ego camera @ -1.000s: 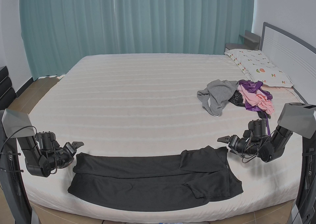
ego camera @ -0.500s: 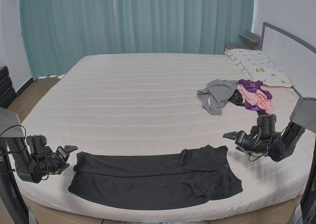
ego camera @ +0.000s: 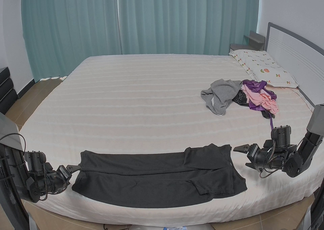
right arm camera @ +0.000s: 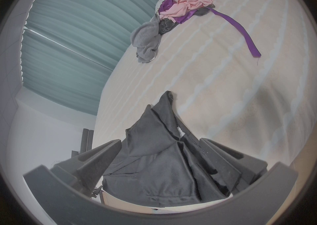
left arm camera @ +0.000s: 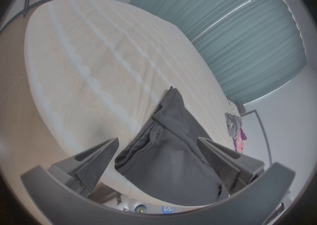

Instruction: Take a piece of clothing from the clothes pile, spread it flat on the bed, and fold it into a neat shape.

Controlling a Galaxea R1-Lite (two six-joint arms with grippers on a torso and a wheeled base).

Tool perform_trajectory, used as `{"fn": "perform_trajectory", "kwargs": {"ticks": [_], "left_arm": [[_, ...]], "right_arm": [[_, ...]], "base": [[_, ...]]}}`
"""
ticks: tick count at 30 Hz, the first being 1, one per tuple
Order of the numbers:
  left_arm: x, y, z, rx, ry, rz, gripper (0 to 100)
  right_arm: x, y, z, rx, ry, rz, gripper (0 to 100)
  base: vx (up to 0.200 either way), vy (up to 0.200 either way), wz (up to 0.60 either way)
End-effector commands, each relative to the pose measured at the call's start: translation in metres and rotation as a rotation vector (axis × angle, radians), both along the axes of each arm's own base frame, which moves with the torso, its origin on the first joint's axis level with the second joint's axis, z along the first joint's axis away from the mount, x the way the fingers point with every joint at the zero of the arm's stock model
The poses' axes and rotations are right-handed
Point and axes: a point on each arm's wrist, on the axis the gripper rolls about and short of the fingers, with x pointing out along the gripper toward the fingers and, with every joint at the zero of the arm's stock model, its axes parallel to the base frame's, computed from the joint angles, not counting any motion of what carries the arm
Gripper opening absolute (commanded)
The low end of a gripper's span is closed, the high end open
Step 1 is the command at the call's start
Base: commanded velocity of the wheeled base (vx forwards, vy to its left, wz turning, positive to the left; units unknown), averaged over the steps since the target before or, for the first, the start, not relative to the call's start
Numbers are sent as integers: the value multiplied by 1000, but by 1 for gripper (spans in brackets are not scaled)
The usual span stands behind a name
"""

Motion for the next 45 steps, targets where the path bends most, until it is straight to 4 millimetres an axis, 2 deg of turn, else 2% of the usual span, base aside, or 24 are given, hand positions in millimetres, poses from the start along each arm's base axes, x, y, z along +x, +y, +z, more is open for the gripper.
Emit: {"fn": "perform_trajectory", "kwargs": {"ticks": [1,4,9,10,19,30,45], "left_arm": [[-7,-4,-13,37,76,4,100],[-6,-4,-16,56,83,18,100],[-6,-16,-21,105,114,5,100],[-5,-18,-23,117,120,8,0],[-9,-25,-26,174,145,21,0],[-21,-23,-26,289,195,59,0],[-27,-23,-28,331,260,40,0]], "right_arm": [[-6,3,-8,4,2,15,100],[-6,5,-7,6,-11,17,100],[-8,4,-8,6,-5,17,100],[-8,4,-9,6,-3,17,100],[-13,0,-8,4,-4,4,100],[-19,-1,-6,3,-26,4,100],[-21,-1,-7,1,-17,3,100]], "base": [[0,0,0],[0,0,0],[0,0,0],[0,0,0],[0,0,0],[0,0,0],[0,0,0]]}}
